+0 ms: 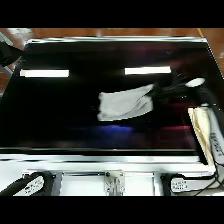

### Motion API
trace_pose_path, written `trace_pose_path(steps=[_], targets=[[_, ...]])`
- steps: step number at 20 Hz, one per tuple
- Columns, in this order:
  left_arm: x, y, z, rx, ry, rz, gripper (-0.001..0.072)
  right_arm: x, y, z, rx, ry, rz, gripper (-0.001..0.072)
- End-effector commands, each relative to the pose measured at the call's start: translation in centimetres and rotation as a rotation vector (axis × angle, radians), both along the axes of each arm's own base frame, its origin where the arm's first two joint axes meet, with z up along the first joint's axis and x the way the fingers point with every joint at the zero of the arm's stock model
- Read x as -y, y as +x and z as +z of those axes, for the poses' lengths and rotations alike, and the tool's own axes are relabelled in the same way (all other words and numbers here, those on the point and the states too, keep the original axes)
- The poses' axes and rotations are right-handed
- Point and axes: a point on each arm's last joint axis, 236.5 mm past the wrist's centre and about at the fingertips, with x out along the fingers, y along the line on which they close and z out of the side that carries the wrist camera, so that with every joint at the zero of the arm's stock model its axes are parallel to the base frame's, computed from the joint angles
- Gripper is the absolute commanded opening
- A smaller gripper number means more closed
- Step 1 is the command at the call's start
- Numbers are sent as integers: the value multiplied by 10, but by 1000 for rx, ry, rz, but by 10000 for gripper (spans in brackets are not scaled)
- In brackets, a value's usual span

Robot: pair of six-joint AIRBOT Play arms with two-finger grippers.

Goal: Fold the shirts.

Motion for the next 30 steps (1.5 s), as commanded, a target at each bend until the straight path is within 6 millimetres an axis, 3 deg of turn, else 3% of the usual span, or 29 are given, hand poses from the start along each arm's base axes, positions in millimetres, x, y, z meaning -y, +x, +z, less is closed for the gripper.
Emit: trace_pose_path(steps=[1, 4, 7, 9, 12, 18, 21, 26, 27, 28, 29, 30], targets=[[0, 0, 1, 2, -1, 1, 33, 114, -16, 84, 83, -144, -187, 62], [1, 0, 1, 1, -3, -2, 33, 222, -61, 122, 68, -337, -418, 62], [4, -5, -3, -20, 1, -17, 33, 299, -118, 130, 2, -451, -597, 62], [7, -11, -5, -38, 5, -33, 33, 334, -147, 131, -27, -465, -702, 62], [11, -21, -5, -54, 12, -54, 33, 370, -183, 130, -67, -475, -816, 62], [13, -27, 1, -42, 16, -57, 33, 390, -290, 97, -423, -609, -811, 63], [13, -27, 0, -43, 17, -58, 33, 386, -308, 81, -488, -558, -839, 63], [14, -30, -3, -59, 19, -68, 33, 357, -337, 26, -666, -475, -758, 63], [14, -30, -3, -59, 19, -68, 33, 360, -340, 21, -677, -488, -759, 142], [14, -30, -3, -59, 19, -68, 33, 364, -342, 20, -676, -508, -762, 445], [14, -30, -3, -59, 19, -68, 33, 366, -341, 22, -663, -522, -748, 637], [14, -29, -3, -58, 19, -67, 33, 370, -338, 28, -637, -547, -747, 640]])
